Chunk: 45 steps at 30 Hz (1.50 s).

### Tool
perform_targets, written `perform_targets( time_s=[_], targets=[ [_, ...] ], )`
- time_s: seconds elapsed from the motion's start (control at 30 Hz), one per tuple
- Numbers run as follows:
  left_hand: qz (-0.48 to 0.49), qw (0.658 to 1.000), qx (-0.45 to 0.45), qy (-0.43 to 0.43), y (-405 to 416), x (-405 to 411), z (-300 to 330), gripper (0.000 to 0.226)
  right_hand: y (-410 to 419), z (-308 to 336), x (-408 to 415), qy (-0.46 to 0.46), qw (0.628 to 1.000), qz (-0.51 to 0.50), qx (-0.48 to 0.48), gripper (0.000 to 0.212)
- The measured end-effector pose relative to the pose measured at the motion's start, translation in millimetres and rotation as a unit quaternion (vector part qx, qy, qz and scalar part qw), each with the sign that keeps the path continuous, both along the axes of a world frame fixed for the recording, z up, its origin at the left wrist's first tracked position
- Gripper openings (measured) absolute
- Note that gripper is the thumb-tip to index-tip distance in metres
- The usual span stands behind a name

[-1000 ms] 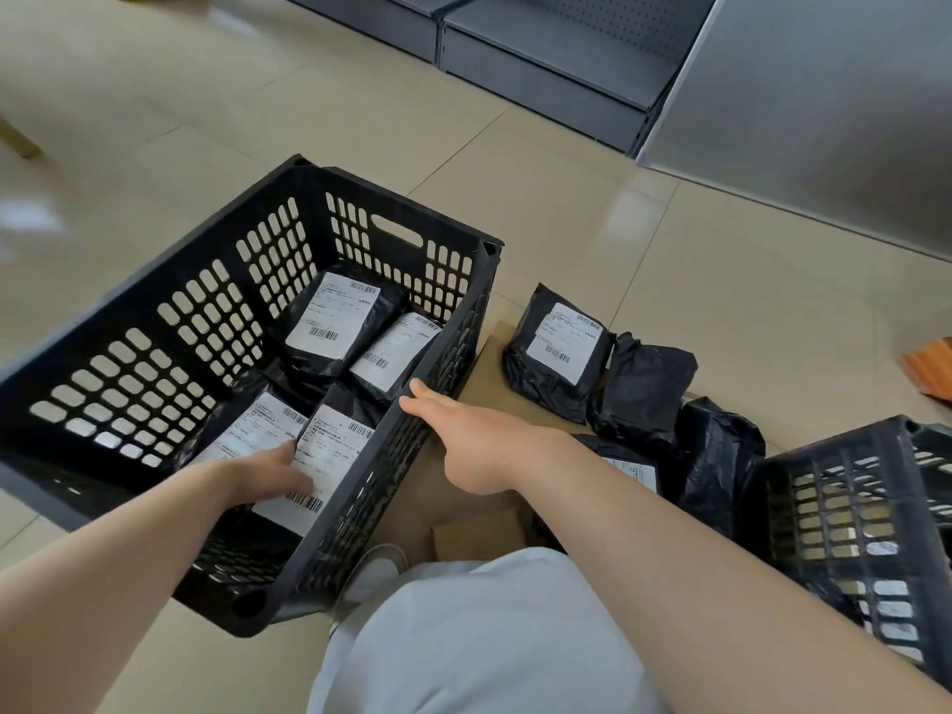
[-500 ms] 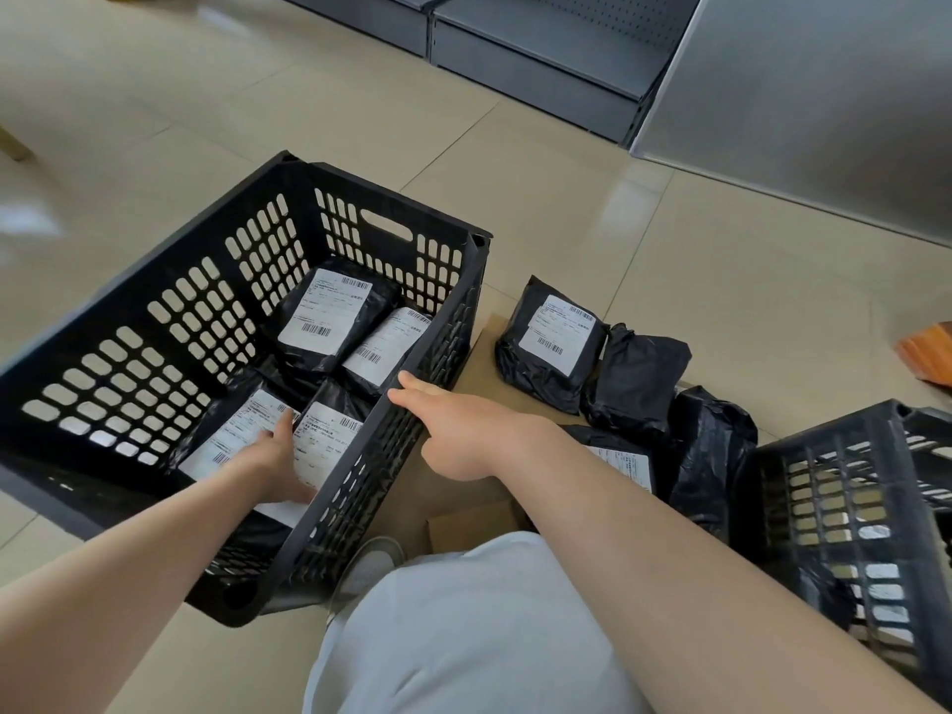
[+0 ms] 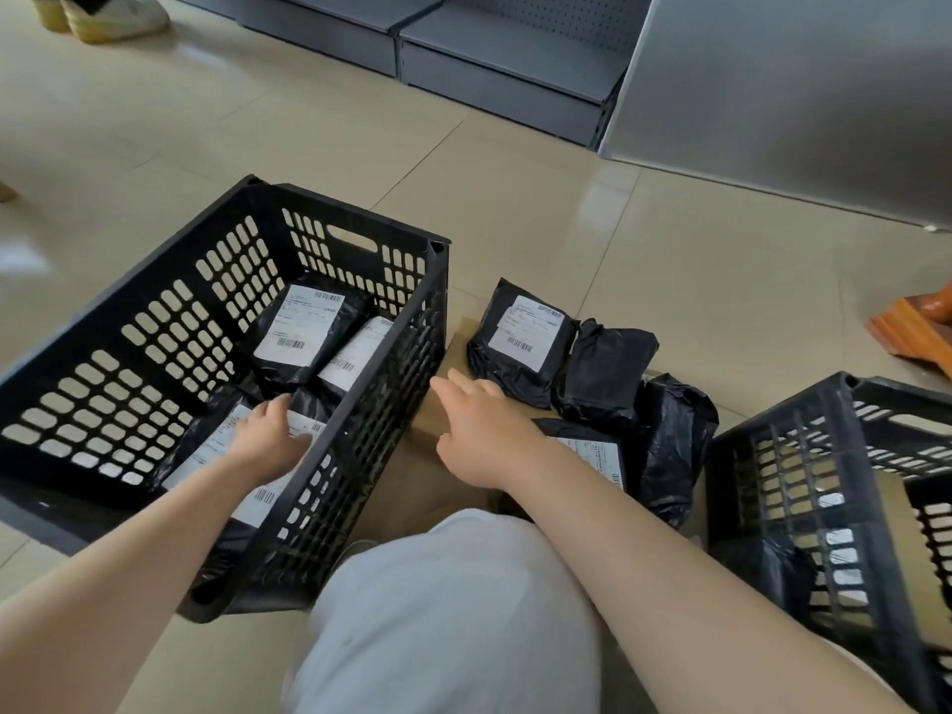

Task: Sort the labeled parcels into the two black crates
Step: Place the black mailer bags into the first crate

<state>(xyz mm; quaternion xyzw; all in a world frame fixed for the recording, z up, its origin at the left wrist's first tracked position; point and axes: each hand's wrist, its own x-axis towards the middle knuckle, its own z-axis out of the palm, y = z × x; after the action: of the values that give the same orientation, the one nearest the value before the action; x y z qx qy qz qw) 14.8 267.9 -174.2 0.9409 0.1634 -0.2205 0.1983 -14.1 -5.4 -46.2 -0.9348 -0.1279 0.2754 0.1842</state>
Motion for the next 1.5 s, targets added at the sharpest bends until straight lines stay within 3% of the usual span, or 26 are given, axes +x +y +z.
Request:
perform_targets(
  time_s=[0.1, 0.17, 0.33, 0.43, 0.53, 0.67, 0.83, 0.97, 1.07, 1.2, 1.33, 1.5],
  targets=[
    [0.054, 0.991, -0.083, -0.086, -29.3, 16.1, 25.9, 0.063, -28.3, -2.1, -8.1, 0.002, 0.999, -0.040, -0.018, 0.066],
    [0.049, 0.985, -0.085, -0.144, -52.4, 21.8, 42.2, 0.056, -48.2, 1.0, -7.5, 0.035, 0.998, -0.045, -0.021, 0.066],
    [-0.071, 0.964, -0.047, -0.253, -108.5, 24.7, 73.3, 0.050, -89.4, 13.9, -2.1, 0.077, 0.994, -0.068, -0.023, 0.068],
    [-0.153, 0.951, -0.038, -0.266, -146.7, 21.2, 77.8, 0.052, -111.0, 14.8, -1.5, 0.071, 0.992, -0.095, -0.031, 0.066],
    [-0.201, 0.951, -0.048, -0.229, -180.4, 17.1, 73.8, 0.053, -126.4, 10.4, -1.9, 0.077, 0.987, -0.137, -0.022, 0.064],
    [-0.197, 0.968, -0.118, -0.098, -216.4, 9.3, 60.6, 0.055, -143.2, 4.7, -4.1, 0.112, 0.978, -0.176, -0.021, 0.068],
    [-0.258, 0.961, -0.079, 0.054, -239.6, -8.8, 44.1, 0.046, -151.4, 5.0, -1.5, 0.136, 0.972, -0.189, -0.012, 0.069],
    [-0.155, 0.964, -0.167, 0.139, -237.1, -17.3, 12.2, 0.058, -146.6, 3.5, -0.1, 0.144, 0.974, -0.171, -0.028, 0.068],
    [-0.074, 0.945, -0.236, 0.214, -237.5, -19.4, -7.4, 0.045, -140.7, 5.6, 1.1, 0.144, 0.976, -0.158, -0.038, 0.067],
    [-0.055, 0.951, -0.251, 0.175, -241.4, -19.2, -18.7, 0.011, -139.8, 9.2, 2.2, 0.145, 0.977, -0.154, -0.035, 0.063],
    [-0.115, 0.958, -0.202, 0.169, -241.3, -20.4, -20.4, 0.021, -140.9, 8.0, 3.0, 0.148, 0.976, -0.157, -0.039, 0.064],
    [-0.046, 0.938, -0.268, 0.213, -239.5, -21.0, -14.9, 0.011, -142.9, 6.1, 3.4, 0.155, 0.974, -0.160, -0.051, 0.061]
  ],
)
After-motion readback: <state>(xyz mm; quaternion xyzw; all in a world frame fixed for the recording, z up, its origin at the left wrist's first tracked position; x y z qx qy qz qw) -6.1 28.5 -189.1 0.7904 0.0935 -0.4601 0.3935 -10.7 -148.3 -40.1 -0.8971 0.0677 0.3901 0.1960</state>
